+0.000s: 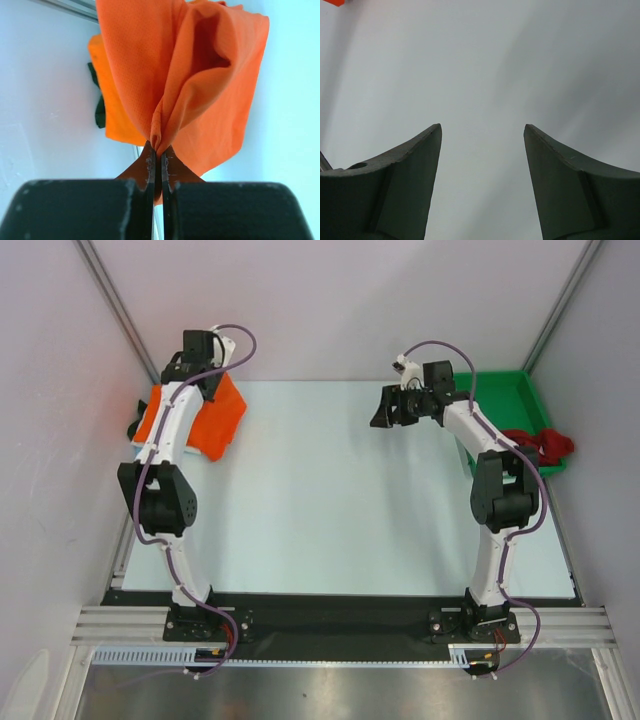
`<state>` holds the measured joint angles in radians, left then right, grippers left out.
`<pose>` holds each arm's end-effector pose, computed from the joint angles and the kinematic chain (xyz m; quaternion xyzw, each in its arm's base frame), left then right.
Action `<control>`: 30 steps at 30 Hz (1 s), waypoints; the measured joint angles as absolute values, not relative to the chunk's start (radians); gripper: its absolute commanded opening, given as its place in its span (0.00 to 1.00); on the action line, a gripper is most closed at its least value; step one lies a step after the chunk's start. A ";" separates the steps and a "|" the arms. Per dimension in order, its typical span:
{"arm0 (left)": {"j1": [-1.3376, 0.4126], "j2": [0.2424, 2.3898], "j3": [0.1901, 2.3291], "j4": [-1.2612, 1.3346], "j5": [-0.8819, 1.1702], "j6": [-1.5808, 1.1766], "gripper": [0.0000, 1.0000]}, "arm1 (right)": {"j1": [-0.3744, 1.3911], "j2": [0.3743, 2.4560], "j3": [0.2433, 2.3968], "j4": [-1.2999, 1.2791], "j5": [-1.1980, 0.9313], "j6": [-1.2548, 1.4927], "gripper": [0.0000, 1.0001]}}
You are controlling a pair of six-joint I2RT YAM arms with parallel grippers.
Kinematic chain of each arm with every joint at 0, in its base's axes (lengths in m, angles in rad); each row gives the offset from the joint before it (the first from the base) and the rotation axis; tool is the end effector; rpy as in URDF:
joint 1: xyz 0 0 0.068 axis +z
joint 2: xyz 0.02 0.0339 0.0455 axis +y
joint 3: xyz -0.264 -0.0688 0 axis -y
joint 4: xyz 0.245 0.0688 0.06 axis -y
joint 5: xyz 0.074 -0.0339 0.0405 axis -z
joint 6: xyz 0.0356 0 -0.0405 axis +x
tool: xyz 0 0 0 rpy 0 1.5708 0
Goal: Fold and stack the t-shirts
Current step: Neatly place the folded tshirt to the corner
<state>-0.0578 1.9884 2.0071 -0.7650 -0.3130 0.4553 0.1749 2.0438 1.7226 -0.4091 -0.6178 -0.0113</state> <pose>0.4500 -0.0151 0.3461 0.1692 0.8913 0.2181 0.3598 0.4577 0.1018 0.2594 -0.2044 0.8545 0.3084 0.3647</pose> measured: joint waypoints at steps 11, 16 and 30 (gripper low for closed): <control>-0.057 1.978 2.067 -0.727 -0.384 0.465 0.00 | 0.207 2.039 1.707 -0.402 -0.617 -0.012 0.72; -0.046 1.978 2.067 -0.709 -0.427 0.480 0.00 | 0.231 2.038 1.702 -0.398 -0.617 -0.015 0.73; -0.019 2.001 2.120 -0.639 -0.540 0.550 0.01 | 0.266 2.037 1.694 -0.391 -0.609 -0.032 0.73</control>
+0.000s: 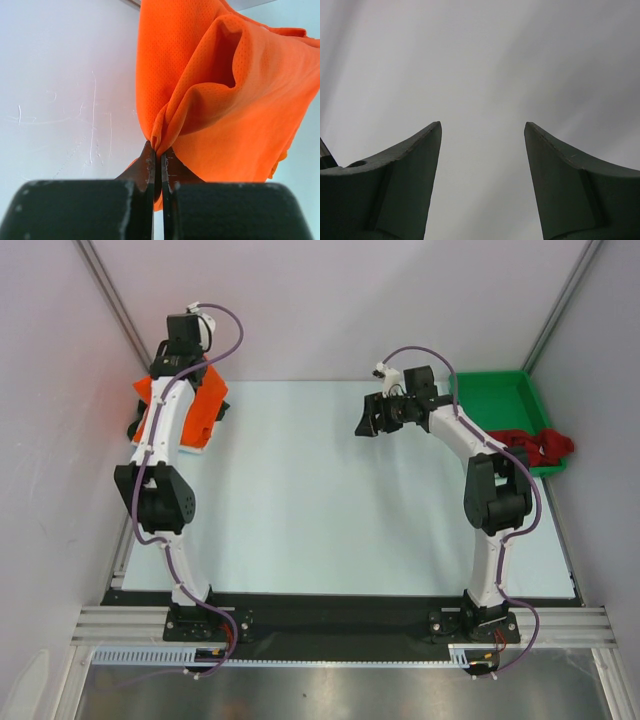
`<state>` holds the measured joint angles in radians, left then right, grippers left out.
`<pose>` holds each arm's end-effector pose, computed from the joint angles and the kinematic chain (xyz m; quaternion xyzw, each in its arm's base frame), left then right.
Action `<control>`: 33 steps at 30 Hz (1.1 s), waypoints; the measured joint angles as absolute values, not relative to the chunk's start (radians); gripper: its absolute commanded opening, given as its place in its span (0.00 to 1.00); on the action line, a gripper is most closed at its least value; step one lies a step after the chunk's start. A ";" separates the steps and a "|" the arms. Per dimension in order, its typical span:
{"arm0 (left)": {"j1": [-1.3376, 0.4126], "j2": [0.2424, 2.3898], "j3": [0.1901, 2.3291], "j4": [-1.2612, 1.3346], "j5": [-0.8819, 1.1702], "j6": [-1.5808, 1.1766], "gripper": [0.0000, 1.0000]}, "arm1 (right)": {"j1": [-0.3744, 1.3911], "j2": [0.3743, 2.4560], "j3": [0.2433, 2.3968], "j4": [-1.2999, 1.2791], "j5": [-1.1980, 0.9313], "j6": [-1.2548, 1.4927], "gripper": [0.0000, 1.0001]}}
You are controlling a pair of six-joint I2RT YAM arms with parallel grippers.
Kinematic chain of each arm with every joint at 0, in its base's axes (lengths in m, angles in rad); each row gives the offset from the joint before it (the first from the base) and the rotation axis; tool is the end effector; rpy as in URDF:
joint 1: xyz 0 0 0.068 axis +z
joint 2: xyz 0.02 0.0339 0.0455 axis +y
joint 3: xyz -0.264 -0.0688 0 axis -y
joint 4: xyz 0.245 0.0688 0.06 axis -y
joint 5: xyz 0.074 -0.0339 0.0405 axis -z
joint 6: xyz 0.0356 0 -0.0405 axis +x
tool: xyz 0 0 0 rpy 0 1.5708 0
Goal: Fold and stack the t-shirts
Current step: Neatly place the folded tshirt to the corner
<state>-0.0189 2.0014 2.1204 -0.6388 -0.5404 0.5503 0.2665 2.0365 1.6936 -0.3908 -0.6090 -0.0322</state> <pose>0.4573 0.0097 0.3901 0.1056 0.8377 0.3498 0.4058 0.4443 0.1424 0.2544 -0.2502 0.8438 0.3174 0.3531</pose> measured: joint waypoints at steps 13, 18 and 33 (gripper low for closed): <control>-0.021 2.016 2.088 -0.587 -0.600 0.613 0.00 | 0.266 2.036 1.686 -0.385 -0.609 -0.035 0.73; -0.021 2.016 2.083 -0.584 -0.599 0.616 0.00 | 0.266 2.036 1.682 -0.384 -0.609 -0.035 0.73; -0.060 2.011 1.978 -0.433 -0.679 0.766 0.01 | 0.266 2.036 1.662 -0.382 -0.609 -0.035 0.73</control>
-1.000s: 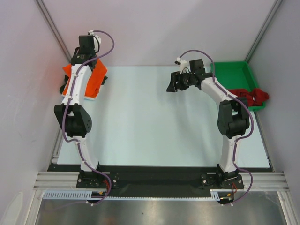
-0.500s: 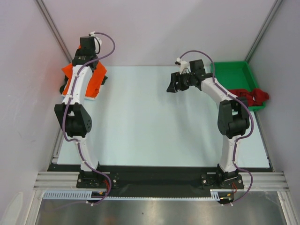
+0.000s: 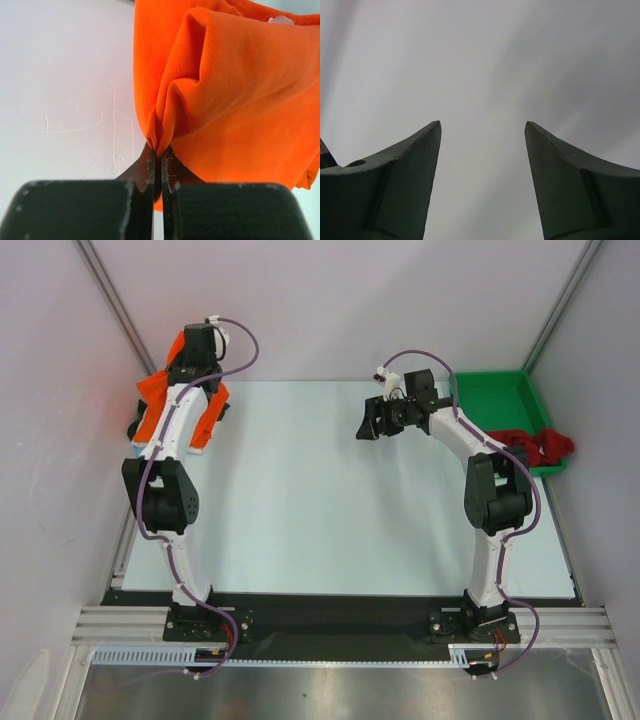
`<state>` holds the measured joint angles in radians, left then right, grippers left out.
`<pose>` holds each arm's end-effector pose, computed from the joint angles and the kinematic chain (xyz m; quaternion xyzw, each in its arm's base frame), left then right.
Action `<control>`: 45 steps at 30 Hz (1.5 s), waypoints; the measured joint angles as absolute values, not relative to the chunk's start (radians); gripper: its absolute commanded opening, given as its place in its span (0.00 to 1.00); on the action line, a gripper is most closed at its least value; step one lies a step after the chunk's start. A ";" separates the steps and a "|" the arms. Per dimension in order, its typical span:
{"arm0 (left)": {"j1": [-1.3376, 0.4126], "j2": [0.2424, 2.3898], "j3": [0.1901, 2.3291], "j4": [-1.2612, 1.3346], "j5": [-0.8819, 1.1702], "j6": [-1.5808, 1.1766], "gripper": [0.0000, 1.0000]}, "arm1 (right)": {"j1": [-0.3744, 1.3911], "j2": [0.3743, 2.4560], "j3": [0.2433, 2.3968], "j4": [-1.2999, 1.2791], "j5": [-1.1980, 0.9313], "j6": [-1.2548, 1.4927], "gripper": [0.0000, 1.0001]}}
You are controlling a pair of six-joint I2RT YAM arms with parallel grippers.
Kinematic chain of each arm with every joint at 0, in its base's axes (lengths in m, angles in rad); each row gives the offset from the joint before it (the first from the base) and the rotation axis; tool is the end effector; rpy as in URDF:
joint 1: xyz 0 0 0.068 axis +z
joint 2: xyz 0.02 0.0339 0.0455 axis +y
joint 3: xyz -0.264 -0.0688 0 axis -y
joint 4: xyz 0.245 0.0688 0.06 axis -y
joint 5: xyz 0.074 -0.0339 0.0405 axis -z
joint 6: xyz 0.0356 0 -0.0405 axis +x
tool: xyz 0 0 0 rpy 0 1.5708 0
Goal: Fold and stack the t-shirts
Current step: Neatly place the folded tshirt to the corner
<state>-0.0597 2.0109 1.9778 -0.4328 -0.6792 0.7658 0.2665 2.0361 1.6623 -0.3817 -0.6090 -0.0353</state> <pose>0.4707 -0.0057 0.3585 0.1618 0.8053 0.4372 0.3662 0.4418 0.1417 0.2451 -0.2492 0.8480 0.3170 0.3439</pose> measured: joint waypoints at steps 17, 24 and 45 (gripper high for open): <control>0.012 2.114 2.018 -0.379 -0.715 0.768 0.00 | 0.269 2.025 1.649 -0.384 -0.585 -0.063 0.73; 0.061 2.206 2.053 -0.345 -0.733 0.771 0.00 | 0.287 1.991 1.635 -0.385 -0.569 -0.093 0.74; 0.142 2.265 2.059 -0.297 -0.793 0.788 0.87 | 0.311 1.973 1.610 -0.391 -0.542 -0.129 0.75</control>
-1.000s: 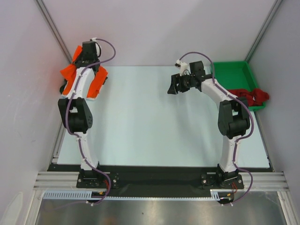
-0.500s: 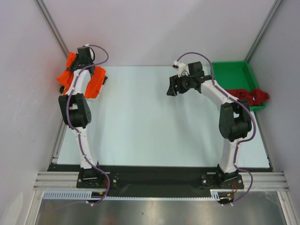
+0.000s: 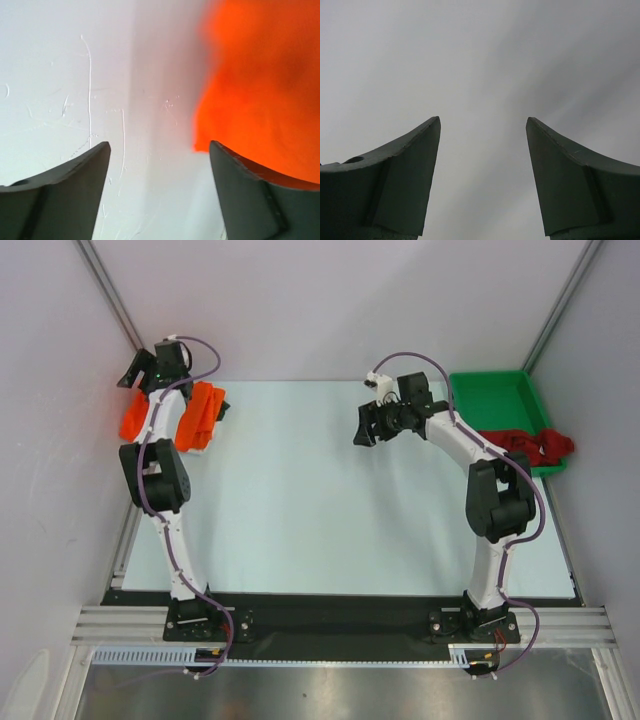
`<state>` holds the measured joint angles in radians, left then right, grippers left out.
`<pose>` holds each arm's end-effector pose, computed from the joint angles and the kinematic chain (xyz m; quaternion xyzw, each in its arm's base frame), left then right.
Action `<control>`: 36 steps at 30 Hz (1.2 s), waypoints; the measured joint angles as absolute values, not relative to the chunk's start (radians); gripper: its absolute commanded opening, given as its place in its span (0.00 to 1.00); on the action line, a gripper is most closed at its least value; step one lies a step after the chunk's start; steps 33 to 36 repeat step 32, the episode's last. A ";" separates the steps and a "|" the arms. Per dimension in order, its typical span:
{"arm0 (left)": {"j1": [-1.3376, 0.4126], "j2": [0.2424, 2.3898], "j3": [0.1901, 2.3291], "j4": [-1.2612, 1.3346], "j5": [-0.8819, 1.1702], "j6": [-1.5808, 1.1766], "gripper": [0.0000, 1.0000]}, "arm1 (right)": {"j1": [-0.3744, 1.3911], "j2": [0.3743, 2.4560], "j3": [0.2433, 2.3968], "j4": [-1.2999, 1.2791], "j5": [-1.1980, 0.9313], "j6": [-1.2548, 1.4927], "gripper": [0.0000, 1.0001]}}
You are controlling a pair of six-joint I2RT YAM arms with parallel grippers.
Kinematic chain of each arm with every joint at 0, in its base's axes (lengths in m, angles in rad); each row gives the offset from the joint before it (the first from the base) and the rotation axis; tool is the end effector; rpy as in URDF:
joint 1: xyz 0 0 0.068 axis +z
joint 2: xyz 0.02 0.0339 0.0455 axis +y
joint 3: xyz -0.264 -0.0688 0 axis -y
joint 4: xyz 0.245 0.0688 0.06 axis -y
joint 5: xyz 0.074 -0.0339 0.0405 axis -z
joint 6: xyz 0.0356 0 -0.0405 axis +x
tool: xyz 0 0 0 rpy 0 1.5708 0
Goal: Fold and stack the t-shirts
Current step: Neatly place the folded tshirt to the corner, then reset both grippers
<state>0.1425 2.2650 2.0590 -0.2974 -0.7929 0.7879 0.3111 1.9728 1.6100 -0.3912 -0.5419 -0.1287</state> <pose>0.5187 0.1000 0.2773 0.0655 0.8155 0.5076 0.2703 0.4226 0.1552 0.2541 -0.2966 0.8398 0.2795 0.3587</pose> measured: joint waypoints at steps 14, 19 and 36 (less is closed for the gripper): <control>0.023 2.246 2.094 -0.373 -0.686 0.646 1.00 | 0.327 1.966 1.610 -0.389 -0.472 -0.143 0.88; -0.044 2.189 2.103 -0.558 -0.376 0.379 1.00 | 0.325 1.940 1.610 -0.369 -0.400 -0.127 0.97; -0.145 2.087 1.977 -0.675 0.134 0.026 1.00 | 0.331 1.941 1.629 -0.356 -0.117 0.092 1.00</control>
